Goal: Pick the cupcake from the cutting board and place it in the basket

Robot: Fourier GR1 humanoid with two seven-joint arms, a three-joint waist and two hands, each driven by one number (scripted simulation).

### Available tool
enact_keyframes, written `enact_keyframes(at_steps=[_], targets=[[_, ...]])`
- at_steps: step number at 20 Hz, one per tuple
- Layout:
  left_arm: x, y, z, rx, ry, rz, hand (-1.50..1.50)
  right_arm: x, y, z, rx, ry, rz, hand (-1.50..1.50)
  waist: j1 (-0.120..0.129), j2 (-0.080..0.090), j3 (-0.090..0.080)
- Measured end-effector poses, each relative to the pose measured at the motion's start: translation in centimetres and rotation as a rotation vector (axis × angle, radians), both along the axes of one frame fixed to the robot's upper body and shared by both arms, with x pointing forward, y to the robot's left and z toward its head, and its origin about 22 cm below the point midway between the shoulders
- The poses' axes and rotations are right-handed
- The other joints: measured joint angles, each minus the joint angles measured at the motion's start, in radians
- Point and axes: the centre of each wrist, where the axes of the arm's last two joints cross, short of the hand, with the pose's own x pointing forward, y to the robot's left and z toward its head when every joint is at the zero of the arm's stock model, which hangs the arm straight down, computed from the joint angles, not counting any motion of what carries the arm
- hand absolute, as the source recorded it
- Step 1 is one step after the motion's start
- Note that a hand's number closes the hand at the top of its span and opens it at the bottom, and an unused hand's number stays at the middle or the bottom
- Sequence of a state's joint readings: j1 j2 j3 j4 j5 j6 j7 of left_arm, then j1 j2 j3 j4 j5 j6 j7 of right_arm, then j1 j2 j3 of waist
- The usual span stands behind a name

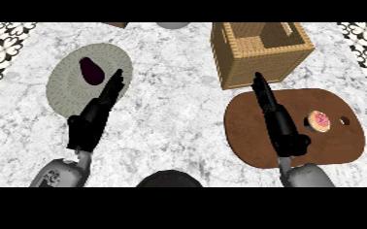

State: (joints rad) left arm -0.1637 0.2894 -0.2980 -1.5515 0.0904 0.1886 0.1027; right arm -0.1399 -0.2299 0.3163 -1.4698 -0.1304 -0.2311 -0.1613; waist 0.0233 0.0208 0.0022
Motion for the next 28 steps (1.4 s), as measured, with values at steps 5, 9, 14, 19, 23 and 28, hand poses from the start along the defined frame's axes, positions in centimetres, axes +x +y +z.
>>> enact_keyframes(at_steps=[5,9,14,19,23,28], targets=[[0.5,2.9,-0.1,0.056,0.048,0.105,0.00,0.8,-7.3,0.4,0.172,-0.099,-0.018,1.50,-0.024,-0.009,0.003],[0.5,4.9,-0.6,0.087,0.105,0.178,0.00,1.4,-10.3,2.8,0.289,-0.390,0.060,-1.50,-0.042,-0.016,0.007],[1.4,5.4,-0.5,0.097,0.153,0.205,0.00,0.3,-12.3,1.5,0.276,-0.618,-0.053,-1.50,-0.038,-0.018,0.002],[1.4,6.6,-0.6,0.108,0.168,0.220,0.00,-1.8,-17.3,2.4,-0.020,-0.536,-0.243,-1.50,-0.044,-0.021,-0.004],[1.3,6.8,-0.8,0.111,0.172,0.232,0.00,-4.0,-22.7,5.6,-0.350,-0.393,-0.279,-1.50,-0.055,-0.023,-0.007],[1.6,7.1,-0.4,0.112,0.173,0.233,0.00,-6.3,-26.4,10.0,-0.637,-0.167,-0.130,-1.50,-0.058,-0.025,-0.007]])
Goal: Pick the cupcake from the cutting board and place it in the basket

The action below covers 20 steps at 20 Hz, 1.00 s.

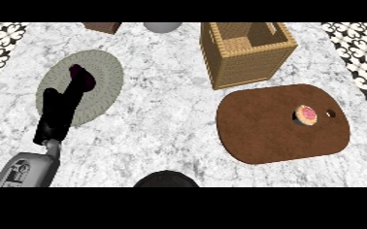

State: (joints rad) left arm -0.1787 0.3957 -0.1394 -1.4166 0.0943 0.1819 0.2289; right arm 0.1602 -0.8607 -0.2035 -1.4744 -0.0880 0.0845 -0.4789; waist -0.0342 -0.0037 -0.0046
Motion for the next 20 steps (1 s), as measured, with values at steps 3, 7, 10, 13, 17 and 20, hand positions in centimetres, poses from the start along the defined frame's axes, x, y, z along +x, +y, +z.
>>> enact_keyframes(at_steps=[3,7,10,13,17,20], targets=[[0.3,-0.4,-0.1,-0.004,-0.001,0.001,0.00,-0.7,-0.5,2.3,-0.061,0.136,0.065,-1.50,0.003,0.000,0.001],[0.3,-0.1,-0.5,-0.011,0.004,-0.011,0.00,-1.3,-0.4,4.1,-0.082,0.242,0.119,-1.50,0.013,0.001,0.002],[0.2,0.0,-0.8,-0.006,0.000,-0.017,0.00,-1.6,-0.3,4.5,-0.083,0.280,0.129,-1.50,0.019,0.002,0.003],[0.1,-0.1,-0.7,-0.009,0.002,-0.021,0.00,-2.3,-0.5,4.4,-0.074,0.295,0.113,-1.50,0.023,0.002,0.004],[0.7,-0.2,-0.3,-0.008,-0.002,-0.022,0.00,-3.0,-0.2,3.4,-0.050,0.270,0.075,-1.50,0.025,0.002,0.004],[0.5,-0.4,-0.5,-0.008,-0.005,-0.027,0.00,-2.4,0.1,3.0,-0.049,0.242,0.026,-1.50,0.030,0.003,0.004]])
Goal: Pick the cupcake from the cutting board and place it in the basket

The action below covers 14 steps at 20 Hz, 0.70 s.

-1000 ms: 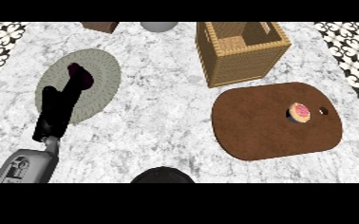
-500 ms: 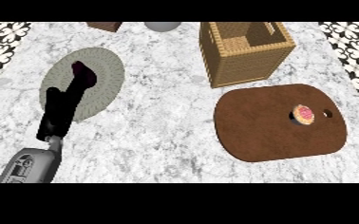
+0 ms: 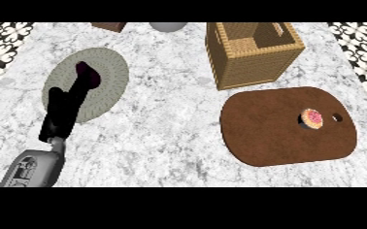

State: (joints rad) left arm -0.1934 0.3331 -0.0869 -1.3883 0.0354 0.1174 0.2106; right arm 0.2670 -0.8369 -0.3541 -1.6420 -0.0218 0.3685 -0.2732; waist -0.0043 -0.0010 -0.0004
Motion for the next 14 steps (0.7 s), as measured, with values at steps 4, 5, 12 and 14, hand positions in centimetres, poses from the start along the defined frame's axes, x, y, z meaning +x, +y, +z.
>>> enact_keyframes(at_steps=[4,5,12,14], targets=[[0.3,0.1,-0.3,0.002,0.004,-0.001,0.00,0.2,0.0,-1.8,-0.004,-0.015,-0.031,-1.50,0.001,0.001,0.000],[0.2,0.2,0.1,0.001,0.003,0.001,0.00,0.4,0.2,-2.3,-0.003,-0.017,-0.038,-1.50,0.002,0.001,0.000],[0.4,0.1,0.3,-0.003,-0.004,-0.001,0.00,2.5,1.1,-4.5,0.015,0.008,-0.030,-1.50,0.004,0.001,0.001],[0.4,0.1,0.2,-0.004,0.000,-0.003,0.00,3.1,1.6,-5.2,0.012,0.015,-0.029,-1.50,0.004,0.001,0.000]])
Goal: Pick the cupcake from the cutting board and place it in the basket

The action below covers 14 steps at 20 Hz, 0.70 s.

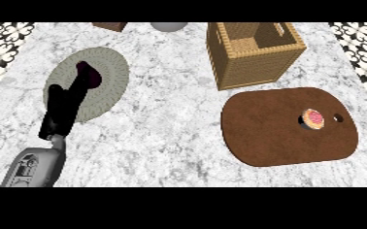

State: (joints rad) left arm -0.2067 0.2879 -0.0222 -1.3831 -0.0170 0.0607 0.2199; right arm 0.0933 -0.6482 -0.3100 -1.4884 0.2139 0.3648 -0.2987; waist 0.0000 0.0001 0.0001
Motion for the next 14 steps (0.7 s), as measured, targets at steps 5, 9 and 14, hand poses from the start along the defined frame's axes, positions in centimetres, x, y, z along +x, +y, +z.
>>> enact_keyframes(at_steps=[5,9,14], targets=[[0.3,-0.6,0.2,0.003,-0.005,-0.003,0.00,1.4,1.6,-2.0,-0.004,-0.001,0.005,-1.50,0.000,0.000,0.000],[-0.2,0.2,0.2,0.009,0.001,-0.009,0.00,2.7,2.4,-3.0,-0.003,-0.011,0.005,-1.50,0.001,0.000,0.000],[-0.2,0.0,0.6,0.003,0.002,-0.004,0.00,3.5,2.6,-3.7,-0.001,-0.011,0.010,-1.50,0.001,0.000,0.000]])
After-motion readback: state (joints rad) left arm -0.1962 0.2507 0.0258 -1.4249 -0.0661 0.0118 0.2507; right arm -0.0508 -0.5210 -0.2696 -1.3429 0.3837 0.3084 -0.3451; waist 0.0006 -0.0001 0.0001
